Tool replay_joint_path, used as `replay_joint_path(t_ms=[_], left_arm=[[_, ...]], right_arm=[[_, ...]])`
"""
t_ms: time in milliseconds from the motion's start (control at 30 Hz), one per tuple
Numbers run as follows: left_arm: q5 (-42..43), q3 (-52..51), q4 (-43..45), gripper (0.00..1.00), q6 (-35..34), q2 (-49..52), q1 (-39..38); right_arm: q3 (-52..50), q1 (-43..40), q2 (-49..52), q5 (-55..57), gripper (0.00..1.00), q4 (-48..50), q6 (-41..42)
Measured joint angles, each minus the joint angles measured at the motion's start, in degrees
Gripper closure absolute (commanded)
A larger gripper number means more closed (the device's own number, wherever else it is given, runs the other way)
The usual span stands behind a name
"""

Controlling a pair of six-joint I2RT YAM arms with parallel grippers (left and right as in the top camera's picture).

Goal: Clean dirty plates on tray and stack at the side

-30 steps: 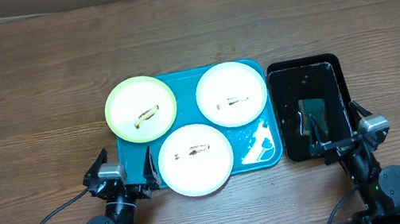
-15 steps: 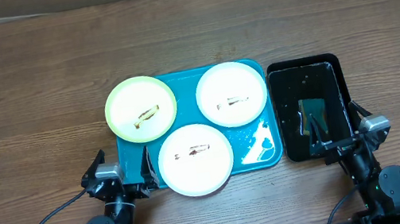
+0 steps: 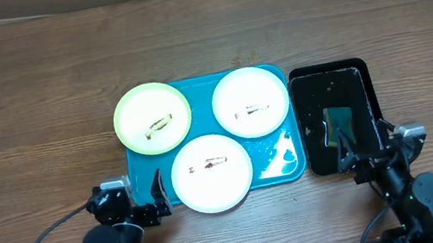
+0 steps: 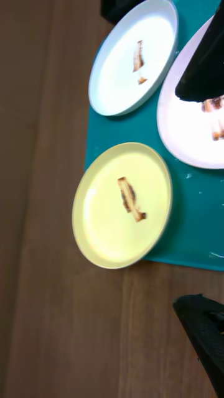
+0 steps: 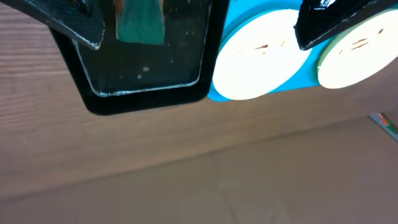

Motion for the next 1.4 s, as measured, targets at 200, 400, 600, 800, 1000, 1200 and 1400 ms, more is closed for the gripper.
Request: replay_joint_path(t_ms=[200,400,600,800,1000,1200,1400], left_arm=[[0.22,15.04,-12.81,0.0,-0.02,12.04,0.0],[2.43,29.16,-23.98,0.0,-0.02,27.76,0.0],[4.39,36.72,-28.83,0.0,-0.04,40.52,0.0],[9.79,37.07,-28.02,0.0,-0.07,47.12,-0.31],[9.18,37.09,-28.98,0.0,-0.26,53.09,-4.85],[7.5,37.09,-29.92,0.0,-1.51,61.55,-10.1],[6.86,37.09,-30.27,0.07,-1.92,70.16,-11.89]], right_arm=[[8.85,0.0,10.01,-0.15,0.0,-5.44,4.28],[19.67,0.0,24.33,-1.11,0.0,-13.55,5.81],[29.92,0.0,38.53,-1.51,0.0,-22.51,6.25],[33.7,0.0,45.35,-1.97,0.0,-23.3,6.25],[33.7,0.0,46.21,-2.84,0.0,-23.41,6.32],[33.7,0.0,46.31,-2.99,0.0,-23.78,6.43],[33.7,0.0,46.31,-2.97,0.0,-23.76,6.43]])
